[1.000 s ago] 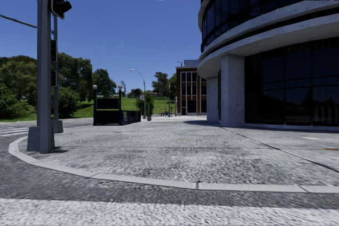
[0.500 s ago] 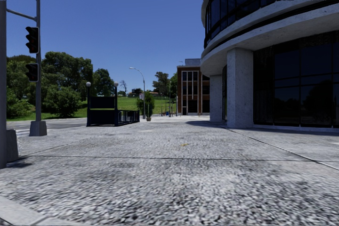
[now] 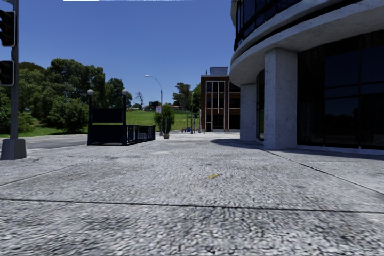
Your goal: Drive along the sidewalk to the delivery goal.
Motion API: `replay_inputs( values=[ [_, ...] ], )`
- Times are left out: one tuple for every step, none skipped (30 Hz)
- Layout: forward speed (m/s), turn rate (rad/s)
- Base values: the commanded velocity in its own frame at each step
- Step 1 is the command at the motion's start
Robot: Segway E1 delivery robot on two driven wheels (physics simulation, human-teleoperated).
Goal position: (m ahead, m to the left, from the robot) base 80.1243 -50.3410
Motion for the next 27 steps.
replay_inputs(
  values=[
    [2.0,0.0],
    [2.0,0.0],
    [2.0,0.0],
    [2.0,0.0],
    [2.0,0.0],
    [2.0,0.0],
    [2.0,0.0],
    [2.0,0.0],
    [2.0,0.0],
    [2.0,0.0],
    [2.0,0.0],
    [2.0,0.0],
    [2.0,0.0],
    [2.0,0.0],
    [2.0,0.0],
    [2.0,0.0],
    [2.0,0.0],
    [2.0,0.0],
    [2.0,0.0],
    [2.0,0.0],
    [2.0,0.0],
    [2.0,0.0],
    [2.0,0.0],
    [2.0,0.0],
    [2.0,0.0],
    [2.0,0.0],
    [2.0,0.0]
  ],
)
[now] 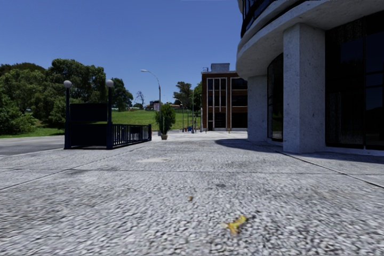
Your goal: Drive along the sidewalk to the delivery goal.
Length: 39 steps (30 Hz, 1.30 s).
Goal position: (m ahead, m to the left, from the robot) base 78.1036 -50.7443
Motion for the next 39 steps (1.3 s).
replay_inputs(
  values=[
    [2.0,0.0],
    [2.0,0.0],
    [2.0,0.0],
    [2.0,0.0],
    [2.0,0.0],
    [2.0,0.0],
    [2.0,0.0],
    [2.0,0.0],
    [2.0,0.0],
    [2.0,0.0],
    [2.0,0.0],
    [2.0,0.0],
    [2.0,0.0],
    [2.0,0.0],
    [2.0,0.0],
    [2.0,0.0],
    [2.0,0.0],
    [2.0,0.0],
    [2.0,0.0],
    [2.0,0.0],
    [2.0,-0.03],
    [2.0,-0.14],
    [2.0,-0.14],
    [2.0,-0.2],
    [2.0,-0.2],
    [2.0,-0.2],
    [2.0,-0.2],
    [2.0,-0.2],
    [2.0,-0.2],
    [2.0,-0.2],
    [2.0,-0.2],
    [2.0,-0.2],
    [2.0,-0.2],
    [2.0,-0.2],
    [2.0,-0.2],
    [2.0,-0.2],
    [2.0,-0.2],
    [2.0,-0.18],
    [2.0,0.0]
  ],
)
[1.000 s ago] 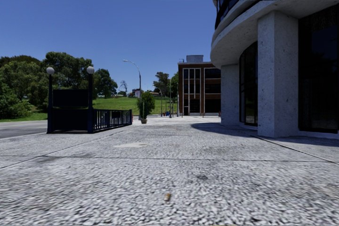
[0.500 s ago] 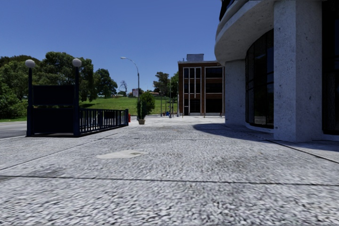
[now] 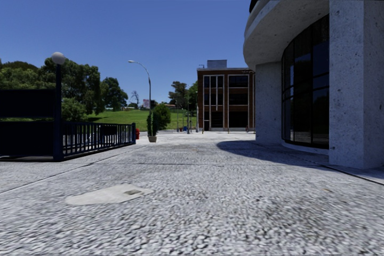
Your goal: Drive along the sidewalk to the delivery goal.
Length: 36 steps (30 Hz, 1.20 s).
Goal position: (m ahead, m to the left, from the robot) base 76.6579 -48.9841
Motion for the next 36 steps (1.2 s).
replay_inputs(
  values=[
    [2.0,0.0],
    [2.0,0.0],
    [2.0,0.0],
    [2.0,0.0],
    [2.0,0.0],
    [2.0,0.0],
    [2.0,0.0],
    [2.0,0.0],
    [2.0,0.0],
    [2.0,0.0],
    [2.0,-0.18],
    [2.0,-0.28],
    [2.0,-0.28],
    [2.0,-0.3],
    [2.0,-0.31],
    [2.0,-0.31],
    [2.0,-0.31],
    [2.0,-0.31],
    [2.0,-0.31],
    [2.0,-0.31],
    [2.0,-0.31],
    [2.0,-0.31],
    [2.0,-0.31],
    [2.0,-0.31],
    [2.0,-0.31],
    [2.0,0.0],
    [2.0,0.0],
    [2.0,0.0],
    [2.0,0.0],
    [2.0,0.0],
    [2.0,0.0],
    [2.0,0.0],
    [2.0,0.0],
    [2.0,0.0],
    [2.0,0.0],
    [2.0,0.0]
  ],
)
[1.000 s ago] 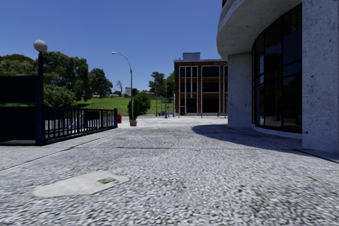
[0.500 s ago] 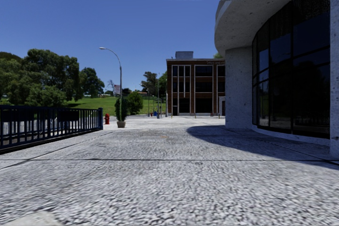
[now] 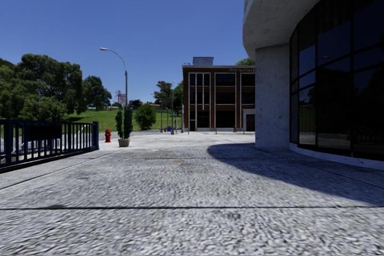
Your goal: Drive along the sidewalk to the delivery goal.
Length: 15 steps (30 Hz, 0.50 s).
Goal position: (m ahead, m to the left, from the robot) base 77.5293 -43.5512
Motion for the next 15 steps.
replay_inputs(
  values=[
    [2.0,0.0],
    [2.0,0.0],
    [2.0,0.0],
    [2.0,0.0],
    [2.0,0.0],
    [2.0,0.0],
    [2.0,0.0],
    [2.0,0.0],
    [2.0,0.0],
    [2.0,0.0],
    [2.0,0.0],
    [2.0,0.0],
    [2.0,0.0],
    [2.0,0.0],
    [2.0,0.0]
  ],
)
